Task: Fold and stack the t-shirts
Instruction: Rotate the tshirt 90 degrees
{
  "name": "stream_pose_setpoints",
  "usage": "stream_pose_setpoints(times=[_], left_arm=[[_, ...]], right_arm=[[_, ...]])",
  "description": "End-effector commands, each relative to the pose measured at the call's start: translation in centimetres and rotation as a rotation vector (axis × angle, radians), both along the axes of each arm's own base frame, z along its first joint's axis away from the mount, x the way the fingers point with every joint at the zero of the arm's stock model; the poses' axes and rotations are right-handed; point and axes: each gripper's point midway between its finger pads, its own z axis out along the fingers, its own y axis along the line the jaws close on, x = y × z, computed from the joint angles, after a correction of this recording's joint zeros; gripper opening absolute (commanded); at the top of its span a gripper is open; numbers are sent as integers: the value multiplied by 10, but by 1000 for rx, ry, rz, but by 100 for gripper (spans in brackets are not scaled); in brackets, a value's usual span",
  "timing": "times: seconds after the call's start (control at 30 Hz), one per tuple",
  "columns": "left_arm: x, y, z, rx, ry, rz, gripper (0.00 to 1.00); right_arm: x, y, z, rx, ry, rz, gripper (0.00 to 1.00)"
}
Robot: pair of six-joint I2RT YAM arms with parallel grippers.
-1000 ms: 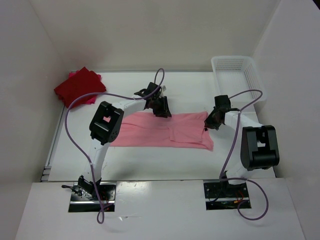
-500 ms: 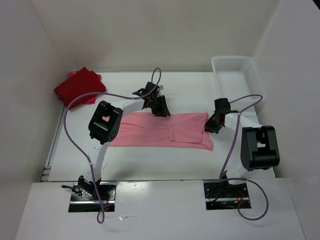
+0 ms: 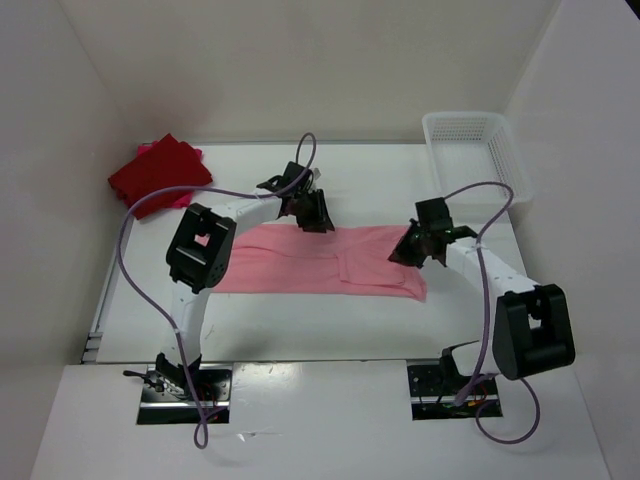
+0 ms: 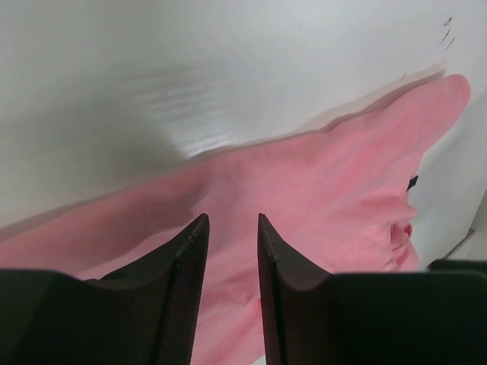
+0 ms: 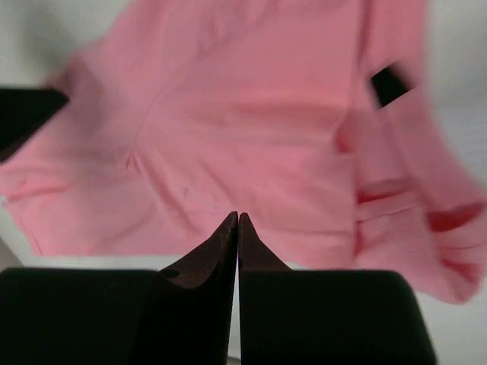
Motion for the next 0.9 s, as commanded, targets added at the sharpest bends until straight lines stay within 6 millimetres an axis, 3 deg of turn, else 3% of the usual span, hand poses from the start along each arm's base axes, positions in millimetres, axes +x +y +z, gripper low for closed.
stream_pose_setpoints(times=[0.0, 0.07, 0.27, 0.33, 0.43, 0.57, 0.6, 0.63, 0.67, 0.8, 0.87], left_arm=[[-2, 7, 28, -2, -66, -19, 39], [-6, 9, 22, 11, -54, -27, 39], [-10, 21, 20, 48, -50, -29, 39], [-15, 19, 27, 25, -50, -44, 39], [-20, 21, 46, 16, -69, -44, 39], [-25, 29, 84, 21, -150, -52, 37], [-28, 34, 85, 35, -150, -43, 37], [-33, 39, 83, 52, -144, -44, 37], [-37, 40, 93, 43, -162, -43, 37], [-55, 53, 91, 66, -150, -32, 36], [-58, 62, 89, 80, -138, -15, 34]], right_arm=[[-20, 48, -17, 107, 54, 83, 5], [-28, 49, -34, 131, 101, 52, 5], [-37, 38, -43, 137, 103, -83, 8], [-45, 36, -49, 144, 127, -108, 8], [-41, 39, -38, 146, 107, -81, 9], [-10, 36, 11, 82, -13, -21, 16], [7, 41, 33, 90, -70, -8, 20], [13, 43, 31, 87, -58, 7, 20], [24, 49, 39, 101, -80, 25, 20], [55, 78, 20, 144, -108, 93, 13], [67, 86, -3, 128, -76, 114, 5]])
